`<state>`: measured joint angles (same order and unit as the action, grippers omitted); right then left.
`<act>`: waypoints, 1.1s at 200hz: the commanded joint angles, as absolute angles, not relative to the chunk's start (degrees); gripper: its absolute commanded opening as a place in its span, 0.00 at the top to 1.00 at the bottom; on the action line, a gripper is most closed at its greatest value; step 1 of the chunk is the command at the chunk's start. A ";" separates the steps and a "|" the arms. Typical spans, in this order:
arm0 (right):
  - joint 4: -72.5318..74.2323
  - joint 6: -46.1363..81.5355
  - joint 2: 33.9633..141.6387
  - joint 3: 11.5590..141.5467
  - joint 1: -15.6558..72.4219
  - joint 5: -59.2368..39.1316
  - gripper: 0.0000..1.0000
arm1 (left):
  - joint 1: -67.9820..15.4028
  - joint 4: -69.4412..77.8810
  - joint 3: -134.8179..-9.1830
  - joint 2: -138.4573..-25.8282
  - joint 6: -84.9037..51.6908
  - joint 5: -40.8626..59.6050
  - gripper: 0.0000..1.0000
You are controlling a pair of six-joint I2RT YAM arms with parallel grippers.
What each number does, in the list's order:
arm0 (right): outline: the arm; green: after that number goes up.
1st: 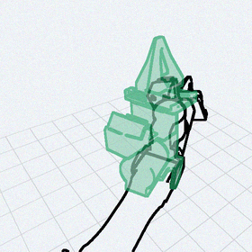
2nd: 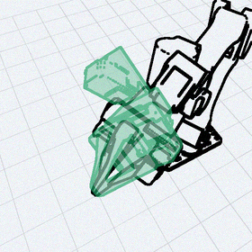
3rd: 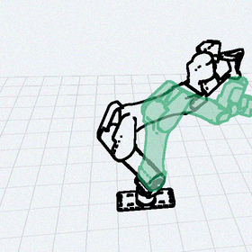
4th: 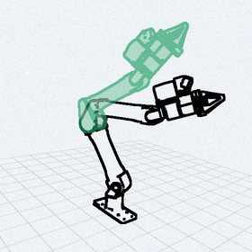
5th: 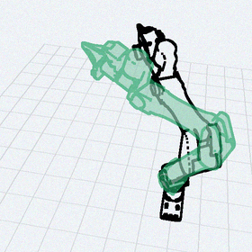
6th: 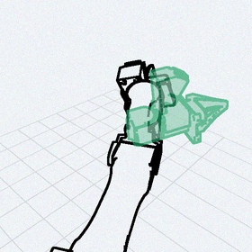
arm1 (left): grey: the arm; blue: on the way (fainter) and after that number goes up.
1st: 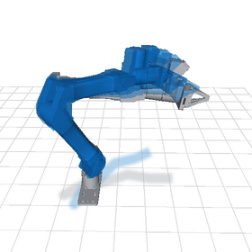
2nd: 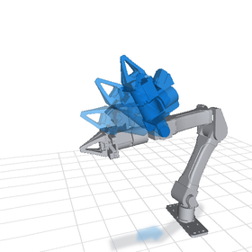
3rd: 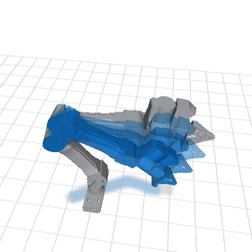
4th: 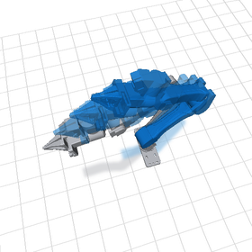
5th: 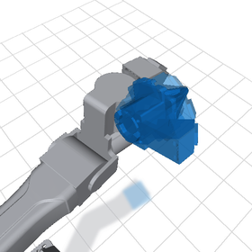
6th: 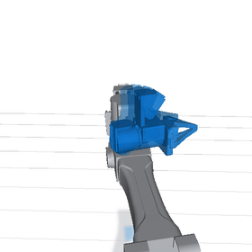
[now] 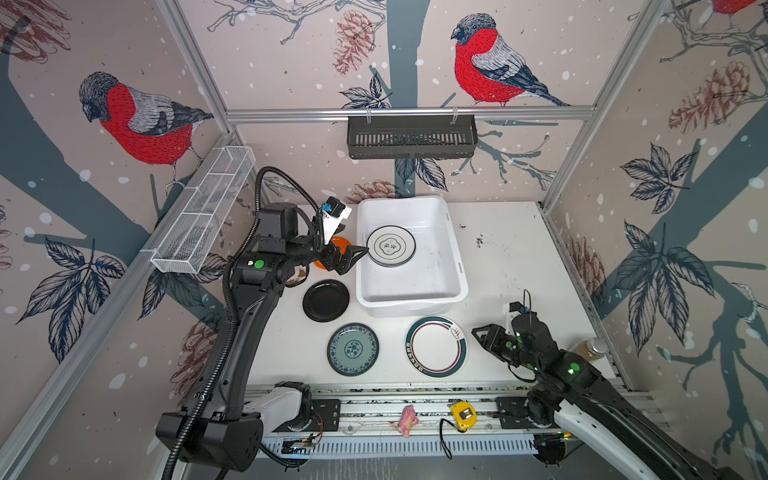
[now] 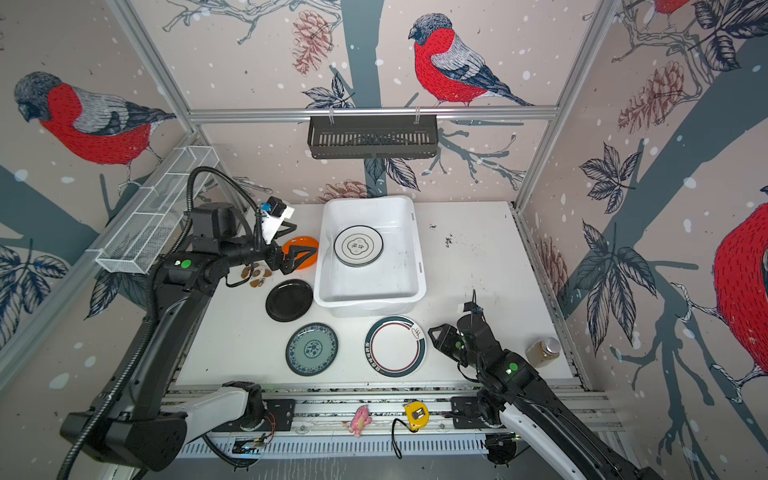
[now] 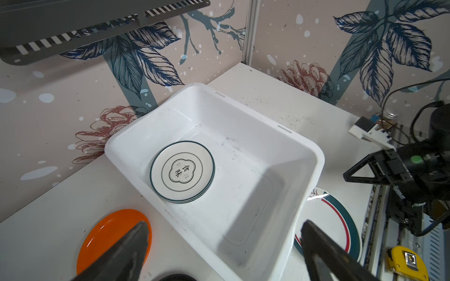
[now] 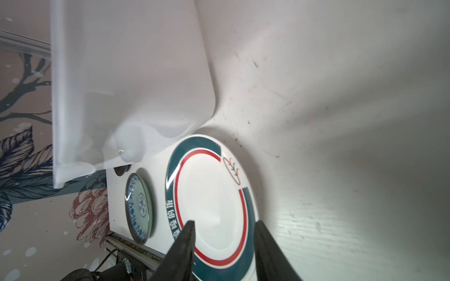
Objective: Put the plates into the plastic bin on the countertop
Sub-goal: 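Push the right gripper against the rimmed plate's edge, tilting it up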
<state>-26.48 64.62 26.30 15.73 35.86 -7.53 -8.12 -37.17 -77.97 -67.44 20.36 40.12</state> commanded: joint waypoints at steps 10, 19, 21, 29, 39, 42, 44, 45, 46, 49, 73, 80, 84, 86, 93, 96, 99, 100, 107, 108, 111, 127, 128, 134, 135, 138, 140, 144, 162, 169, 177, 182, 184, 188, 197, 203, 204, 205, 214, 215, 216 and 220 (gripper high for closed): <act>-24.29 67.63 25.95 13.73 35.95 -8.40 0.59 | -8.17 -37.75 -77.36 -67.62 21.45 43.33 0.03; -24.39 67.61 26.01 13.63 35.90 -8.05 0.59 | -8.17 -37.66 -77.03 -67.53 21.53 43.24 0.03; -24.31 67.59 25.99 13.56 35.94 -7.97 0.59 | -8.17 -37.69 -76.96 -67.57 21.53 43.24 0.03; -23.56 67.50 26.17 13.01 35.99 -8.18 0.59 | -8.17 -37.70 -76.54 -67.54 21.62 43.16 0.03; -21.74 67.50 26.69 11.97 35.89 -9.33 0.59 | -8.15 -37.58 -76.12 -67.54 21.75 43.17 0.03; -21.06 67.66 26.95 11.57 35.98 -9.76 0.59 | -8.17 -37.54 -75.93 -67.53 21.71 43.16 0.03; -20.63 67.67 27.04 11.35 35.96 -10.04 0.59 | -8.17 -37.53 -75.85 -67.57 21.75 43.15 0.03; -20.42 67.72 27.19 11.21 36.00 -10.16 0.59 | -8.17 -37.53 -75.80 -67.58 21.78 43.20 0.03; -20.19 67.74 27.22 11.10 35.97 -10.31 0.59 | -8.17 -37.49 -75.78 -67.54 21.79 43.22 0.03; -19.58 67.80 27.51 10.81 35.95 -10.68 0.59 | -8.17 -37.47 -75.72 -67.58 21.80 43.24 0.03; -17.81 67.87 29.28 9.86 36.03 -11.09 0.59 | -8.17 -37.29 -75.27 -67.44 21.67 43.33 0.03; -17.24 67.65 29.75 9.81 36.03 -11.23 0.59 | -8.17 -37.24 -75.32 -67.42 21.53 43.43 0.03; -16.73 67.47 30.09 9.72 36.04 -11.52 0.59 | -8.15 -37.14 -75.24 -67.46 21.49 43.42 0.03; -16.51 67.43 30.35 9.68 36.04 -11.65 0.59 | -8.17 -37.10 -75.30 -67.47 21.46 43.48 0.03; -15.38 67.27 31.19 9.37 36.04 -12.38 0.59 | -8.17 -37.03 -75.20 -67.42 21.36 43.59 0.03; -14.85 67.28 31.60 9.28 36.04 -12.73 0.59 | -8.17 -37.08 -75.16 -67.35 21.31 43.66 0.03; -14.37 67.23 31.99 9.19 36.04 -13.06 0.59 | -8.15 -36.98 -75.23 -67.34 21.21 43.76 0.03; -14.22 67.19 32.17 9.17 36.12 -13.17 0.59 | -8.16 -36.99 -75.23 -67.38 21.20 43.76 0.03; -13.33 67.08 33.14 8.98 36.14 -13.80 0.59 | -8.17 -36.91 -75.03 -67.33 21.05 43.98 0.03; -13.17 67.07 33.31 9.02 36.13 -13.84 0.59 | -8.17 -36.87 -75.04 -67.33 21.07 44.01 0.03; -12.85 67.03 33.70 8.93 36.20 -14.02 0.59 | -8.16 -36.83 -74.96 -67.29 21.01 44.10 0.03; -12.22 66.52 35.13 9.09 36.63 -13.98 0.59 | -8.17 -36.54 -74.64 -67.08 20.74 44.21 0.03; -12.22 66.53 35.23 9.07 36.64 -13.93 0.59 | -8.17 -36.55 -74.63 -67.11 20.74 44.16 0.03; -12.29 66.24 35.58 9.14 36.65 -13.82 0.59 | -8.20 -36.39 -74.51 -66.98 20.74 44.12 0.03; -12.30 66.21 35.63 9.18 36.65 -13.81 0.59 | -8.18 -36.43 -74.52 -66.98 20.74 44.17 0.03; -12.39 66.05 35.76 9.22 36.65 -13.72 0.59 | -8.19 -36.47 -74.45 -66.98 20.74 44.13 0.03; -12.39 65.95 35.81 9.23 36.65 -13.71 0.59 | -8.18 -36.47 -74.40 -66.95 20.74 44.17 0.03; -12.41 65.78 36.07 9.29 36.64 -13.67 0.59 | -8.17 -36.43 -74.29 -66.89 20.74 44.13 0.03; -12.82 65.09 36.99 9.64 36.73 -13.54 0.59 | -8.16 -36.32 -74.06 -66.88 20.74 44.27 0.03; -12.81 64.88 37.38 9.70 36.82 -13.54 0.60 | -8.17 -36.39 -74.01 -66.87 20.74 44.37 0.03; -12.51 64.80 37.65 9.58 36.96 -13.70 0.60 | -8.17 -36.30 -73.73 -66.82 20.83 44.40 0.03; -12.36 64.65 37.87 9.66 36.98 -13.80 0.60 | -8.17 -36.28 -73.52 -66.88 20.93 44.39 0.03; -12.34 64.59 37.97 9.67 37.00 -13.87 0.60 | -8.17 -36.18 -73.46 -66.86 20.92 44.38 0.03; -12.23 64.55 38.16 9.75 37.00 -13.89 0.60 | -8.16 -36.19 -73.40 -66.93 20.92 44.38 0.03; -11.98 64.17 38.69 9.99 37.09 -13.97 0.60 | -8.16 -35.97 -73.18 -67.02 20.85 44.34 0.03; -11.96 64.07 39.00 10.23 37.05 -13.89 0.60 | -8.18 -35.73 -73.06 -67.00 20.68 44.22 0.03; -11.91 64.02 39.10 10.30 37.07 -13.89 0.60 | -8.18 -35.71 -73.00 -67.03 20.67 44.21 0.03; -11.89 64.00 39.11 10.34 37.03 -13.89 0.60 | -8.18 -35.70 -73.02 -67.00 20.62 44.17 0.03; -11.48 63.67 39.85 10.58 37.22 -14.06 0.61 | -8.14 -35.60 -72.96 -67.07 20.48 44.06 0.03; -11.46 63.65 39.92 10.61 37.24 -14.06 0.61 | -8.16 -35.55 -72.96 -67.06 20.48 44.04 0.03; -11.40 63.60 40.04 10.62 37.25 -14.06 0.61 | -8.17 -35.53 -72.95 -67.15 20.48 44.04 0.04; -11.20 63.55 40.46 10.76 37.26 -14.14 0.61 | -8.17 -35.48 -73.06 -67.23 20.48 44.05 0.04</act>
